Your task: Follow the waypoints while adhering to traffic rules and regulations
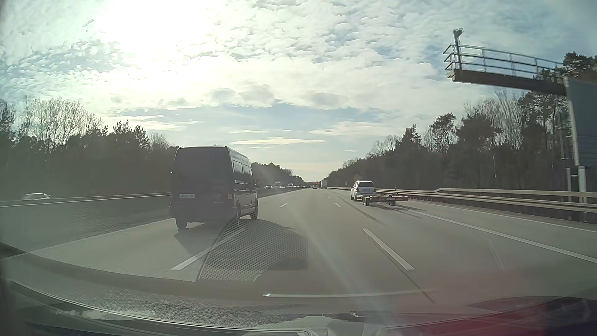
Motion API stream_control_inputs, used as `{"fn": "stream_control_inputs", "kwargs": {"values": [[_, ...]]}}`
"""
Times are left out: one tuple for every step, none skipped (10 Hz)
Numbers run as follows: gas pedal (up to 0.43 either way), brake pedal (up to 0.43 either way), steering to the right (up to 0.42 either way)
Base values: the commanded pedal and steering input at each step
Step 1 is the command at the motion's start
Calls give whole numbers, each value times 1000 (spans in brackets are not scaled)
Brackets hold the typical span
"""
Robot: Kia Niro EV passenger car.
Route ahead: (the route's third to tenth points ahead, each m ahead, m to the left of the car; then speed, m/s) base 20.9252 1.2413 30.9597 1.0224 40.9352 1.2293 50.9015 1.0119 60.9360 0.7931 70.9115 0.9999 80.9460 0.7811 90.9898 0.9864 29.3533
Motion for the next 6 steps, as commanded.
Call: {"fn": "stream_control_inputs", "kwargs": {"values": [[287, 0, -2], [287, 0, -2], [287, 0, -2], [287, 0, -2], [287, 0, -2], [287, 0, -2]]}}
